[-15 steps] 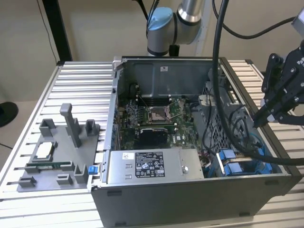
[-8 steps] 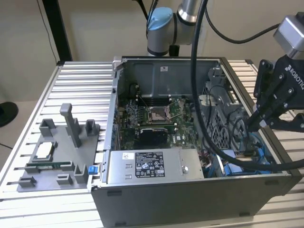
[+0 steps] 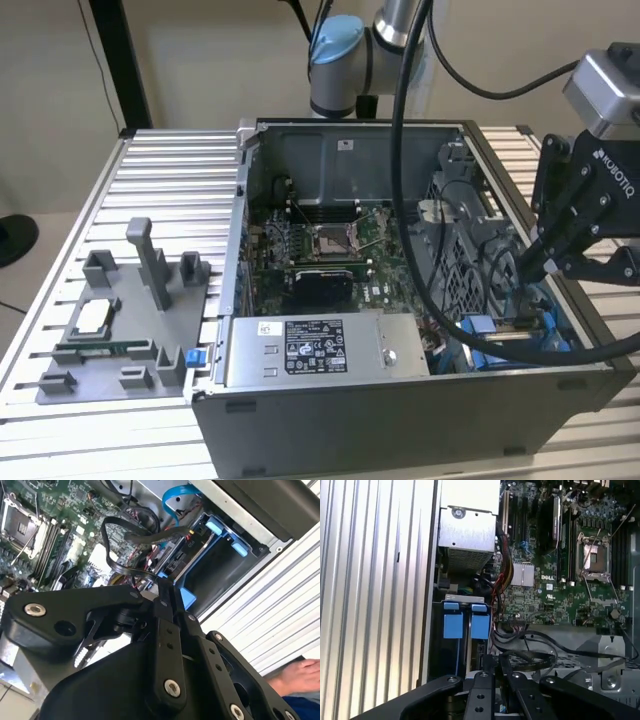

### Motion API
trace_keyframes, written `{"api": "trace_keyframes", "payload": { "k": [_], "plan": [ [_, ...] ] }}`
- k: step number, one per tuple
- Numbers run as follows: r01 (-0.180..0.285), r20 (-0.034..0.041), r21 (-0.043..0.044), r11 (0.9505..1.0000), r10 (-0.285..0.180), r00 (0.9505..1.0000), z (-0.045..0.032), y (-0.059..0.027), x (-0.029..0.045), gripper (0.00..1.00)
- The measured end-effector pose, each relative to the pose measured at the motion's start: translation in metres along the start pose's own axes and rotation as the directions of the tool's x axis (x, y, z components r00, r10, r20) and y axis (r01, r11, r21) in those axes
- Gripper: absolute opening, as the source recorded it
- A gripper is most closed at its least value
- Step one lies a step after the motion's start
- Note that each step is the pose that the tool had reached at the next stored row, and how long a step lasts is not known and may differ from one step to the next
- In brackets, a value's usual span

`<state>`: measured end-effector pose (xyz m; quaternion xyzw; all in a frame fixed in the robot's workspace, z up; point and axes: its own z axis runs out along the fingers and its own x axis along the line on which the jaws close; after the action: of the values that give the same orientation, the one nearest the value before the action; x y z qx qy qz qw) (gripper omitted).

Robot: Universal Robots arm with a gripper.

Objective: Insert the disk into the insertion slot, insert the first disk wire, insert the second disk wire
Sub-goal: 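Insert the second disk wire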

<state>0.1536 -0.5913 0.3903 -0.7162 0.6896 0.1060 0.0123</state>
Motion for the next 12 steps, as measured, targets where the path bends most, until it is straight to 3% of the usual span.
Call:
{"api": "trace_keyframes", "payload": {
  "k": [9, 12],
  "plan": [
    [-0.004, 0.0009, 0.0012, 1.0, 0.004, 1.0, 0.0018, -0.0001, 0.0003, 0.0],
    [-0.002, 0.0001, 0.0113, 0.9999, 0.002, 1.0, 0.0049, -0.0002, 0.0009, 0.0]
  ]
}}
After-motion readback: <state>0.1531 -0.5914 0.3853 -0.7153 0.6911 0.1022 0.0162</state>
